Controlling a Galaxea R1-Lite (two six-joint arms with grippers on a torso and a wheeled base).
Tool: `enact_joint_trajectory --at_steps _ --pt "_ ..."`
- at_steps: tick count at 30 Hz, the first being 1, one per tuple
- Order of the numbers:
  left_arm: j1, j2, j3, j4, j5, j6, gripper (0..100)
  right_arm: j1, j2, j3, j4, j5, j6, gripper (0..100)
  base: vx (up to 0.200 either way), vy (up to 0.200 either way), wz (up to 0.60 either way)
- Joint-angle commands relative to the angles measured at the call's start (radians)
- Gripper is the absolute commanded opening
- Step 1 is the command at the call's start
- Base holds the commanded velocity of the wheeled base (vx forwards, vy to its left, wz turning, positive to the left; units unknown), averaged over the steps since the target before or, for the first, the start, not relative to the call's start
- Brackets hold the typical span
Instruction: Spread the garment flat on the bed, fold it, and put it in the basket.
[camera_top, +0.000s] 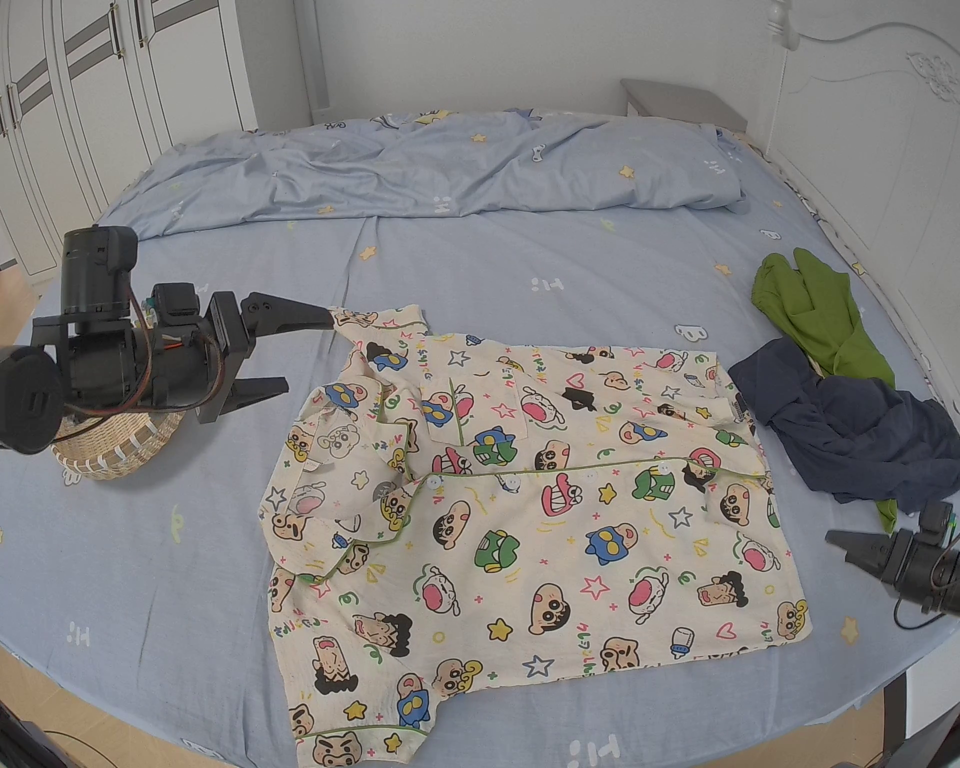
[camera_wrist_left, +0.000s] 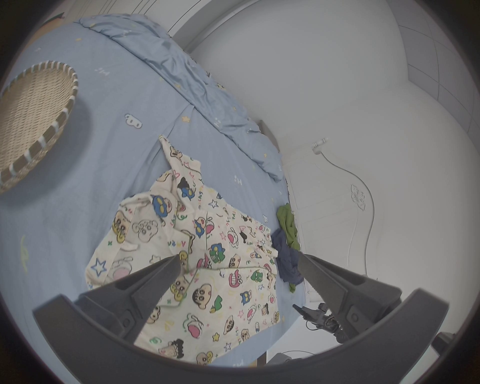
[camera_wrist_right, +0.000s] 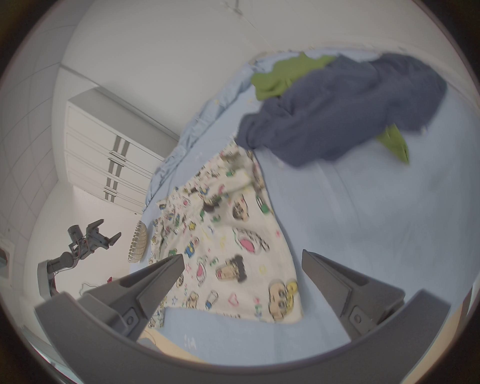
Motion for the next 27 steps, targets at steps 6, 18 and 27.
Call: enact_joint_trajectory --at_steps 6,18,27 --pt "-0.004 0.081 -0.102 -0.007 0.022 -0.087 100 0.108 -0.054 -0.443 0.320 -0.011 0.025 100 0.000 0.000 0.00" --pt "-0.035 0.030 -0.098 -0.030 -0.012 -0.199 100 0.211 -0.025 -0.602 0.345 -0.013 0.078 100 0.033 0.000 0.00" --pt "-0.039 0.032 -0.087 -0.030 -0.027 -0.199 100 0.223 -0.008 -0.630 0.345 -0.013 0.077 100 0.200 0.000 0.00"
